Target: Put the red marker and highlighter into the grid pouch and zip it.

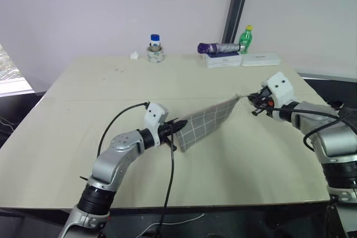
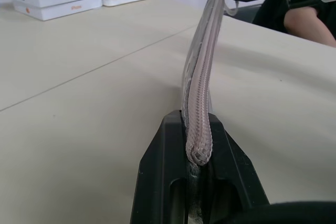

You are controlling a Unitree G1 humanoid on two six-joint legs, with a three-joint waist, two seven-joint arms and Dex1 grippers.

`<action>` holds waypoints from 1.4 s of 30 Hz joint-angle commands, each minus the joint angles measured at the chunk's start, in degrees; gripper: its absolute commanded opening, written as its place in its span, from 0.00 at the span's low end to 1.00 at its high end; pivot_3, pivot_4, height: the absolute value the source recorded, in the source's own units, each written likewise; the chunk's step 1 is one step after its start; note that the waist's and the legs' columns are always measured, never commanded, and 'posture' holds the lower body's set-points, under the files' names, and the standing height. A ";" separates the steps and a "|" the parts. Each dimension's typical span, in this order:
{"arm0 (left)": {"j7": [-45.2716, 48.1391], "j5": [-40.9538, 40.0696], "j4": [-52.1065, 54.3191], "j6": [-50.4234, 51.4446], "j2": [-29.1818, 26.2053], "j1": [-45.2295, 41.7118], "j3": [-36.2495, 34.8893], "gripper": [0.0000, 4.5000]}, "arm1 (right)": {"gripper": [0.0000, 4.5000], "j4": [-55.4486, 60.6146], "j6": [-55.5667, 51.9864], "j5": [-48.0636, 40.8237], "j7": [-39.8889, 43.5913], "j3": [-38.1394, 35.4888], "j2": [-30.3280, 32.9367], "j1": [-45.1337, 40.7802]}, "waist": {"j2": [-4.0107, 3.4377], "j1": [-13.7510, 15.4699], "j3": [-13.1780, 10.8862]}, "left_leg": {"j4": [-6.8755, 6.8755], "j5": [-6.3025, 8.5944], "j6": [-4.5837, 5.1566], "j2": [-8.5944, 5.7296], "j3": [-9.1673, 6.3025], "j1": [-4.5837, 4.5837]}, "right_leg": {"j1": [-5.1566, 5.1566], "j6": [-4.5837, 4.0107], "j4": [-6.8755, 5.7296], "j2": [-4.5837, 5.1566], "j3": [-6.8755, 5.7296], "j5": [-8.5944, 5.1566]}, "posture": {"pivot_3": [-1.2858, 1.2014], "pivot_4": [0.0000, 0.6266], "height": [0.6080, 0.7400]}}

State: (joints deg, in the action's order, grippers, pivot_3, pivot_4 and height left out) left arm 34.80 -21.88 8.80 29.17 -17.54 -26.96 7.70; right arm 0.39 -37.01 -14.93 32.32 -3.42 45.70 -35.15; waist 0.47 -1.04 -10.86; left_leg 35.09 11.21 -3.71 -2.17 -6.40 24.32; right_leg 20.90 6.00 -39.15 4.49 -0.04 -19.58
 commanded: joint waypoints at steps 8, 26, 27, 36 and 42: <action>-1.86 2.30 0.47 -3.21 -2.13 1.69 -2.51 0.00 | 0.21 4.26 -1.81 -4.29 5.59 -3.17 1.38 0.71 | 0.00 0.10 0.00 | 0.01 0.00 0.00 0.01 -0.01 0.00 | -0.01 0.00 0.00 0.00 0.00 0.00 | 0.52 0.24 0.98; -0.38 10.12 -6.64 -16.02 -3.00 -2.11 -2.74 0.47 | 0.88 6.32 1.17 0.69 6.48 -0.75 0.34 8.89 | 0.00 0.26 -0.01 | 0.03 0.01 0.01 -0.01 -0.01 0.05 | 0.03 0.01 0.01 0.02 -0.01 0.00 | 0.52 0.24 0.98; -0.30 9.84 -5.93 -15.22 -3.04 -1.58 -2.82 0.59 | 0.88 6.43 1.18 0.66 6.57 -0.82 0.37 9.08 | 0.00 0.21 -0.01 | 0.03 0.01 0.01 -0.01 -0.01 0.05 | 0.03 0.01 0.01 0.02 -0.01 0.00 | 0.52 0.24 0.98; -0.88 3.29 1.85 -5.27 -5.16 5.13 -9.06 0.92 | 0.88 8.16 4.40 -1.41 10.25 -2.24 0.63 10.87 | 0.00 0.07 -0.01 | 0.02 0.01 0.01 0.02 -0.03 0.04 | 0.03 0.01 0.00 0.00 -0.01 0.00 | 0.52 0.24 0.98; -1.68 2.25 5.08 -3.29 -9.46 12.35 -15.22 0.92 | 0.88 8.53 8.60 -4.49 12.44 -5.57 -0.71 14.32 | 0.00 0.12 -0.01 | 0.03 0.01 0.02 0.03 -0.02 0.03 | 0.00 0.01 0.00 0.01 -0.01 0.00 | 0.52 0.24 0.98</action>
State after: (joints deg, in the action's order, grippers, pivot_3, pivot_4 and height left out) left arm 33.34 -18.79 11.14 25.98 -25.89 -15.58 -4.59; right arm 7.87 -29.74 -18.02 44.48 -6.07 45.33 -20.83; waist 0.47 -0.92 -10.87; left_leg 35.12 11.22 -3.69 -2.14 -6.42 24.35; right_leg 20.90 6.01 -39.15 4.50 -0.05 -19.58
